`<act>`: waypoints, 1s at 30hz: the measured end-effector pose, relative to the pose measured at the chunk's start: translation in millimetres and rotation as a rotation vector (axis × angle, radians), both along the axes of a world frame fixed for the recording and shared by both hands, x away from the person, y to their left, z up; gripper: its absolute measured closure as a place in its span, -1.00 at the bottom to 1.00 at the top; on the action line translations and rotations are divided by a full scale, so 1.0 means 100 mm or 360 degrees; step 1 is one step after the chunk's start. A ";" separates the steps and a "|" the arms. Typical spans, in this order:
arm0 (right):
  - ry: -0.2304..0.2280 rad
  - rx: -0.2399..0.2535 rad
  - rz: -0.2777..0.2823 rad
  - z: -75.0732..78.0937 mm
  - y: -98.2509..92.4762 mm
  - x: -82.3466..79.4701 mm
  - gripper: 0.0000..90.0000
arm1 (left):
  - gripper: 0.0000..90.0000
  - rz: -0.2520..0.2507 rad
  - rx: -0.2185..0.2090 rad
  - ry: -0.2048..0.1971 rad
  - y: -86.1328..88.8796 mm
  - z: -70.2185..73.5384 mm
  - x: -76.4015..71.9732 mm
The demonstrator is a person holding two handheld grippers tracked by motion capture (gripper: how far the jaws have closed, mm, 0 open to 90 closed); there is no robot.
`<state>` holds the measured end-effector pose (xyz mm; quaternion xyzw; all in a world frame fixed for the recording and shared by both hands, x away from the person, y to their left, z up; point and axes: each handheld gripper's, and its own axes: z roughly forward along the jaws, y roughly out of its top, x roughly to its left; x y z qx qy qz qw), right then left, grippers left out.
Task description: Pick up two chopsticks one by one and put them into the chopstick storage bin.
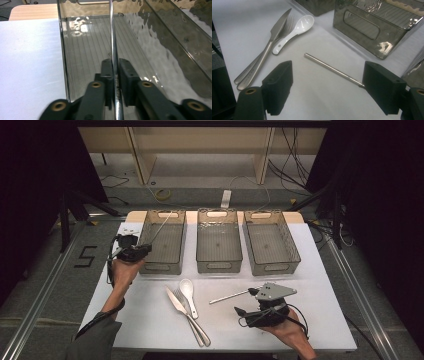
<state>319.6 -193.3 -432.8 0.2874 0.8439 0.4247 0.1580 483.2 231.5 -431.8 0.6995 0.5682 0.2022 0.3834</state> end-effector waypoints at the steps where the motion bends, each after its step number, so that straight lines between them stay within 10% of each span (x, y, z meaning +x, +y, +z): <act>1: 0.0000 -0.0001 0.0000 0.00 0.00 0.00 -0.43 | 0.50 0.0008 -0.0003 0.0000 -0.01 0.00 0.00; 12: 0.0002 -0.0039 0.0034 0.06 -0.01 0.03 -0.44 | -0.28 -0.0137 -0.0046 -0.0036 -0.12 0.19 -0.23; 30: 0.0242 -0.0601 0.0286 0.21 0.21 0.60 -0.33 | -0.59 -0.0472 -0.0161 -0.0209 -0.32 0.25 -0.97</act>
